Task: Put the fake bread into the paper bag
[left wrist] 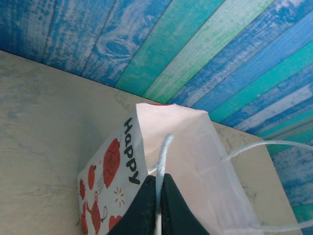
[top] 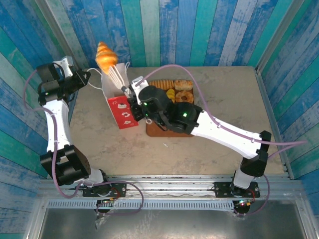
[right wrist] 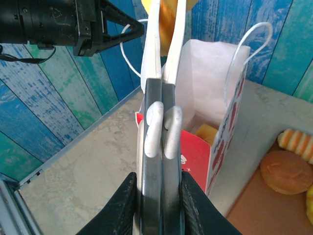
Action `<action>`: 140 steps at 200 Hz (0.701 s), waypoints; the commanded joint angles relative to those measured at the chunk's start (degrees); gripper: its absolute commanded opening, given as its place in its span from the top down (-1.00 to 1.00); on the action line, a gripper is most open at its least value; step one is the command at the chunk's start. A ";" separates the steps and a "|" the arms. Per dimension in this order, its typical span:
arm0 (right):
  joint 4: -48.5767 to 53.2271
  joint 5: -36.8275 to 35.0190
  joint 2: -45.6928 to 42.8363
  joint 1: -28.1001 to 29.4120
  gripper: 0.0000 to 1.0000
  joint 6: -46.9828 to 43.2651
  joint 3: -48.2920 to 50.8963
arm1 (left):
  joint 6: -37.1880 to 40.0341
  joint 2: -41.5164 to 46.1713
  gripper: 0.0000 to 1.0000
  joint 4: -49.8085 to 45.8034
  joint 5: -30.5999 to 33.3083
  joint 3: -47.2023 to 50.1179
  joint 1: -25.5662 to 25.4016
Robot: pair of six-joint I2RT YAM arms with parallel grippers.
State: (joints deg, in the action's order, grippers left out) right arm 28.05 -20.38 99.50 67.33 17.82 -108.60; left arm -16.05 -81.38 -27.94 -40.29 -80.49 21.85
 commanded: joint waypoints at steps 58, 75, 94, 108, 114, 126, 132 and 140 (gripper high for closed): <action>6.54 -1.07 10.10 0.28 0.98 2.67 -12.96 | 1.46 5.23 0.94 0.87 3.56 1.91 0.04; 8.21 -1.80 11.10 0.27 0.98 2.92 -13.88 | 1.45 5.37 0.93 0.87 3.88 1.95 0.07; 9.00 -2.52 11.49 0.23 0.98 3.01 -13.47 | 1.39 5.88 0.93 0.96 5.06 2.41 0.02; 9.68 -2.64 11.68 0.08 0.97 3.25 -13.27 | 1.52 6.14 0.93 1.01 5.38 2.66 0.03; 9.97 -2.61 11.70 -0.04 0.97 3.25 -13.15 | 1.47 6.17 0.93 1.06 5.46 2.71 0.03; 10.67 -2.65 11.78 -0.29 0.97 3.43 -12.73 | 1.46 6.22 0.93 0.97 5.32 2.75 0.04; 11.02 -2.65 11.68 -0.50 0.97 3.55 -12.39 | 1.35 6.22 0.92 0.98 5.37 2.71 -0.03; 11.32 -2.78 11.53 -0.70 0.97 3.86 -11.72 | 1.38 6.24 0.92 1.05 5.30 2.83 -0.01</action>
State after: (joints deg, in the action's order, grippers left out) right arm 39.42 -21.19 111.66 67.16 20.56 -120.09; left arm -15.20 -78.63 -27.90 -35.64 -78.24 21.85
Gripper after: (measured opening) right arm 0.219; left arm 0.062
